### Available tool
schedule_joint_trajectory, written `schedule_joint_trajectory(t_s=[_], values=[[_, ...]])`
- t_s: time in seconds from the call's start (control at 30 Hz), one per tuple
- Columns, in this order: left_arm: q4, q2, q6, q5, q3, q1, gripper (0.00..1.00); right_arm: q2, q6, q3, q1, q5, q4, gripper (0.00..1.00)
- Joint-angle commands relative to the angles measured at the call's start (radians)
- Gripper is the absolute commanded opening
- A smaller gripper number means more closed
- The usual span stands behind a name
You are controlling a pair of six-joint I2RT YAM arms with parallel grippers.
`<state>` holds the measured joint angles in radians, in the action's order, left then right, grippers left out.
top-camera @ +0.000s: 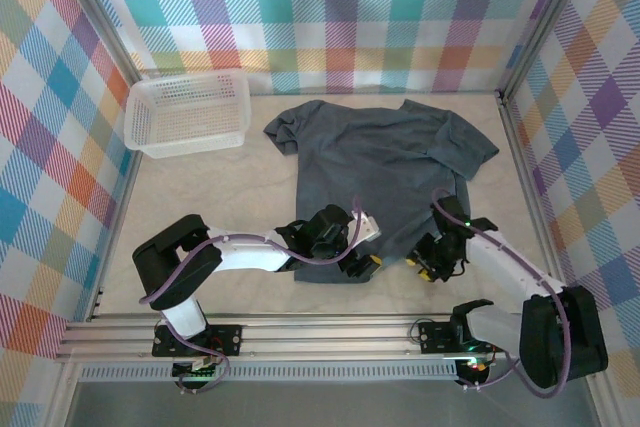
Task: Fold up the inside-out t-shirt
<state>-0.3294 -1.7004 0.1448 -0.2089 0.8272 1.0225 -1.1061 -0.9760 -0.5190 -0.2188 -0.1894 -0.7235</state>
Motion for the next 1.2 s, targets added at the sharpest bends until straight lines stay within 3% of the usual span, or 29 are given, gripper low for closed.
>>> schedule_joint_trajectory(t_s=[0.0, 0.2, 0.27, 0.33, 0.47, 0.73, 0.93, 1.17], values=[[-0.031, 0.008, -0.016, -0.01, -0.009, 0.004, 0.86, 0.055, -0.061, 0.013, 0.103, 0.046, -0.013, 0.37], [-0.037, 0.012, -0.019, 0.003, -0.016, 0.004, 0.87, 0.084, -0.146, 0.035, 0.167, 0.178, -0.105, 0.41], [-0.042, 0.01, -0.022, 0.005, -0.018, 0.004, 0.87, 0.103, -0.146, 0.054, 0.183, 0.181, -0.085, 0.53], [-0.042, 0.01, -0.024, 0.003, -0.019, 0.004, 0.87, 0.119, -0.138, 0.066, 0.195, 0.179, -0.066, 0.58], [-0.04, 0.011, -0.023, 0.002, -0.023, 0.004, 0.87, 0.128, -0.087, 0.042, 0.231, 0.206, -0.055, 0.58], [-0.046, 0.006, -0.028, 0.009, -0.027, 0.004, 0.88, 0.098, -0.035, 0.017, 0.26, 0.156, -0.002, 0.26], [-0.048, 0.011, -0.03, 0.001, -0.027, 0.004, 0.88, 0.093, 0.037, -0.05, 0.261, 0.188, -0.062, 0.0], [-0.022, 0.003, -0.016, -0.058, 0.049, 0.005, 0.89, 0.108, 0.168, -0.181, 0.26, 0.125, -0.124, 0.0]])
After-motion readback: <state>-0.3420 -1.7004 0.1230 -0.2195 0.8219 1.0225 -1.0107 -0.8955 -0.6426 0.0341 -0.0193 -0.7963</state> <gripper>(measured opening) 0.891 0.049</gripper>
